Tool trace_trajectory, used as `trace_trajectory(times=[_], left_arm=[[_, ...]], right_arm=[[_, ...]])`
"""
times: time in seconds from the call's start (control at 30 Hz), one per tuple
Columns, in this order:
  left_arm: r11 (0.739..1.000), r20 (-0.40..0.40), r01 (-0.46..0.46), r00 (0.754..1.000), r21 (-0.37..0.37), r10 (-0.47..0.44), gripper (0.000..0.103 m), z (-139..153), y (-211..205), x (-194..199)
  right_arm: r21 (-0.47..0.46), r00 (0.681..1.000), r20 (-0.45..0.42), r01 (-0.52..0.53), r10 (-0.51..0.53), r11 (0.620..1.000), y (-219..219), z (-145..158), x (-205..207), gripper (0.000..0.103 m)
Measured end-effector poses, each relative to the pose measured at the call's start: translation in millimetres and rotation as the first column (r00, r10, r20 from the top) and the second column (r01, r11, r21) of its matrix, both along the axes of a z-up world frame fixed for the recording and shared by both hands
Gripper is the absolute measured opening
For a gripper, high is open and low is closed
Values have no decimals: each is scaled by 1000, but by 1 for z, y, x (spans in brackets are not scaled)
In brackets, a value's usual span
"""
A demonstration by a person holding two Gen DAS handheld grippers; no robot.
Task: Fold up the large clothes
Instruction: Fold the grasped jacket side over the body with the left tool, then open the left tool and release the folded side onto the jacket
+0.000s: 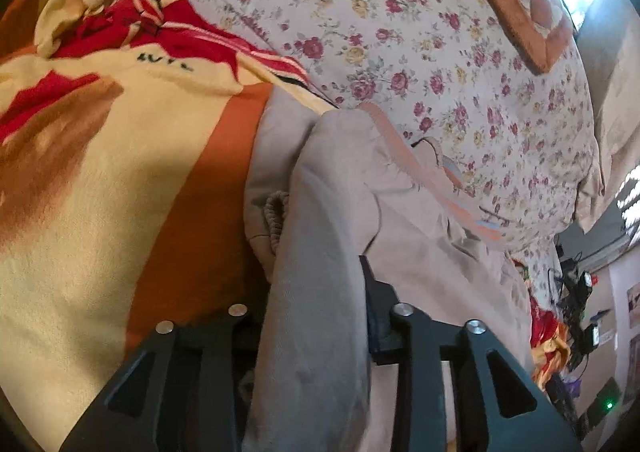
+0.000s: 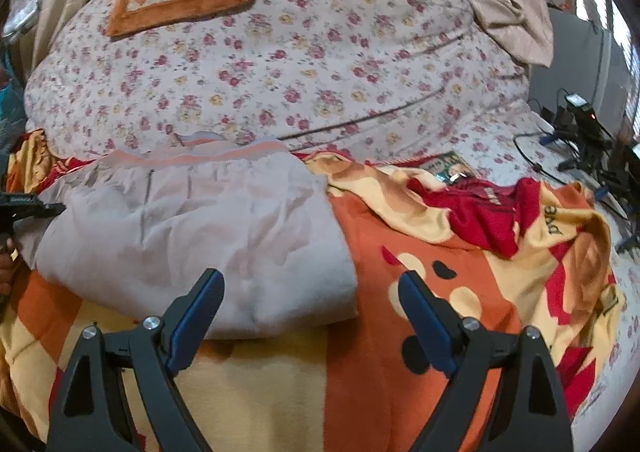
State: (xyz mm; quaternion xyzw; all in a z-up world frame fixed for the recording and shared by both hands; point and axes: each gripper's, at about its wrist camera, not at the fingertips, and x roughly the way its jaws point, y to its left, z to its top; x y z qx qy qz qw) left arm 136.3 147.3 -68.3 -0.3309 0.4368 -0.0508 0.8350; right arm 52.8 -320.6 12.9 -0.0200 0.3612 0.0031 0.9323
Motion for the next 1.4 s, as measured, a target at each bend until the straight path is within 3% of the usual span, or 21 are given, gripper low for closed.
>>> trace_trajectory(times=[0.4,1.07,1.13,1.27,1.4], left_arm=[[1000,6,-4,1000,3,4,21,1,-2,0],[996,20,-7,1000,86,6,16,6,-10,0],[993,30,-19,999,115,15,8,12,-14,-2],[978,85,-46,996,201,30,4,38,-30,-9],[979,175,-60,984,194,26,3,84,-55,-9]], right_arm=[[0,999,-12,33,-33,999,-4,-1,2,92],[20,996,-11,84,-84,996,-16,9,-7,92],[27,996,-7,85,-85,996,-17,6,-5,92],[73,995,-17,98,-97,992,-22,5,-1,92],[138,995,4,100,-102,985,-30,12,-4,92]])
